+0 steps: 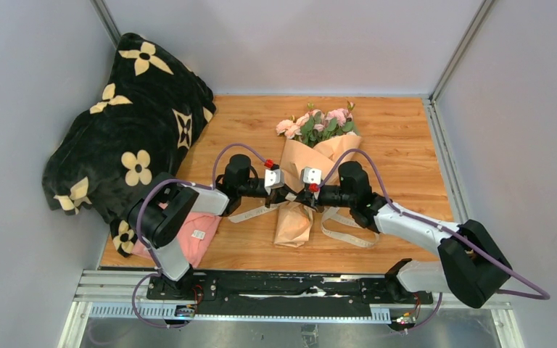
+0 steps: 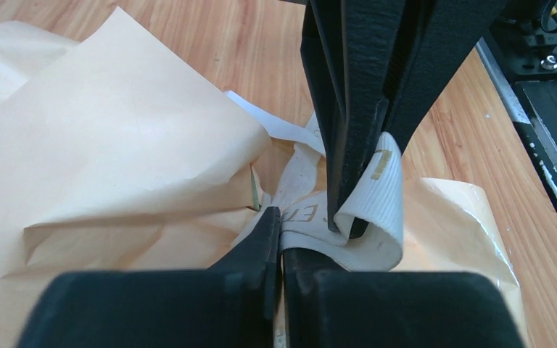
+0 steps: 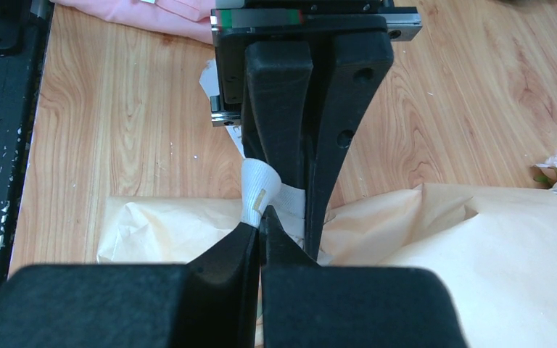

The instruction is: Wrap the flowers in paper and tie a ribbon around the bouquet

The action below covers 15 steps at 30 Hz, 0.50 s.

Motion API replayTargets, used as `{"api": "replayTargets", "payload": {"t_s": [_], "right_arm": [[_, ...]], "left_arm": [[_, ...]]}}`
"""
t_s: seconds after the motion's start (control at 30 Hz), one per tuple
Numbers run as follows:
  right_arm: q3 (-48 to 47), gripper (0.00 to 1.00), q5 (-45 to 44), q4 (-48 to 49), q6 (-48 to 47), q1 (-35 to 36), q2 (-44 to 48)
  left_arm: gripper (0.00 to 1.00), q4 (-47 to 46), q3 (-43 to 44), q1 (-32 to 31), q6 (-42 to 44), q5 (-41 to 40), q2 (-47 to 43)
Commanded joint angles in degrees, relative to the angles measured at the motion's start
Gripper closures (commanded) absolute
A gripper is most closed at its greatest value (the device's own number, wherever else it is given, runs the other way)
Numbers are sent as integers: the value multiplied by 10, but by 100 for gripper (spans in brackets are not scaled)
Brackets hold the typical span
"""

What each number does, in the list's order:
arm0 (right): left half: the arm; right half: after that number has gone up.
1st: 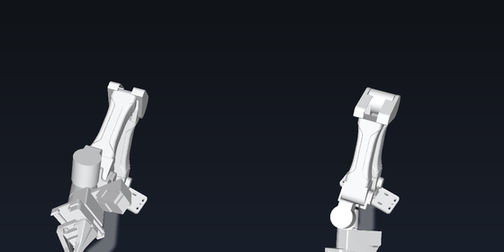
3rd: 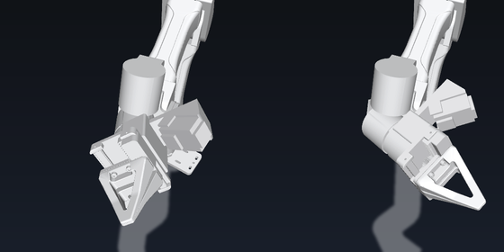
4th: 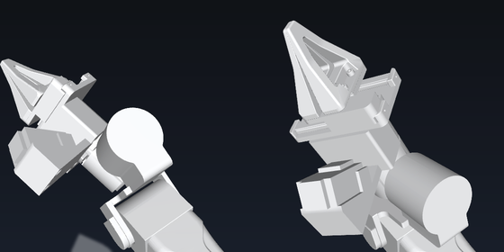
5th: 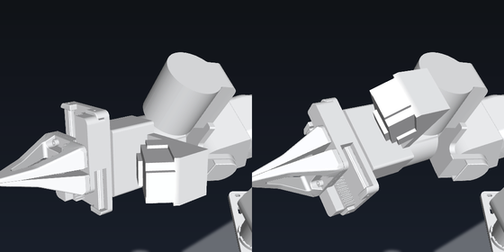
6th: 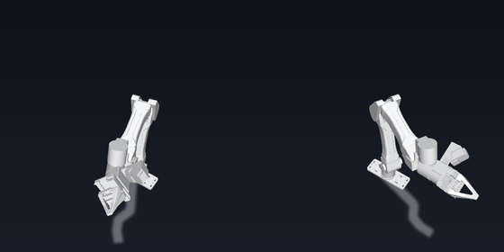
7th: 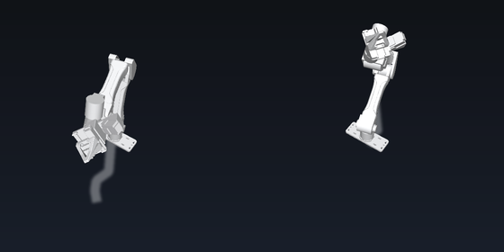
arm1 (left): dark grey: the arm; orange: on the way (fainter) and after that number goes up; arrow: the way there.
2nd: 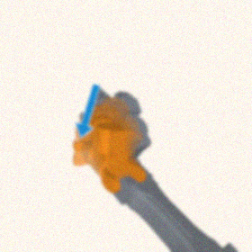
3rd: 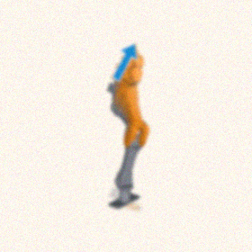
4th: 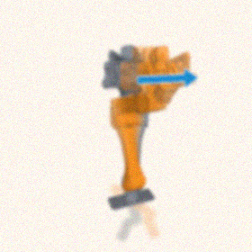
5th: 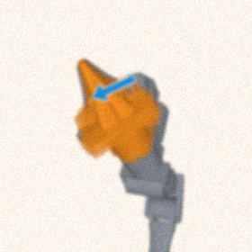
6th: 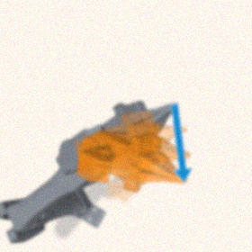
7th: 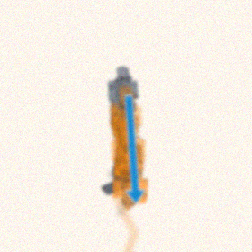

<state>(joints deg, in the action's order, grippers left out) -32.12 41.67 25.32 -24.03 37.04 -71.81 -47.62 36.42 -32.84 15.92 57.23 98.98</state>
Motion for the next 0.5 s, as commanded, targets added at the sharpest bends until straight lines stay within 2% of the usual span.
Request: {"api": "replayTargets", "payload": {"t_s": [0.0, 0.1, 0.2, 0.3, 0.47], "right_arm": [[-12, 100, 14, 15, 13, -9, -3], [-30, 95, -8, -28, 25, -8, 0], [-71, 79, -72, -140, 61, -11, 16], [-106, 60, -124, -270, 118, -17, 50], [-101, 47, -207, -386, 266, -50, 120]], "left_arm": [[100, -28, 7, -5, -3, -10, 7], [100, -29, 3, -5, -5, -16, 5], [100, -29, -6, -5, -15, -36, 0], [100, -29, -16, -5, -33, -64, -5], [100, -29, -32, -6, -48, -98, -15]]}}
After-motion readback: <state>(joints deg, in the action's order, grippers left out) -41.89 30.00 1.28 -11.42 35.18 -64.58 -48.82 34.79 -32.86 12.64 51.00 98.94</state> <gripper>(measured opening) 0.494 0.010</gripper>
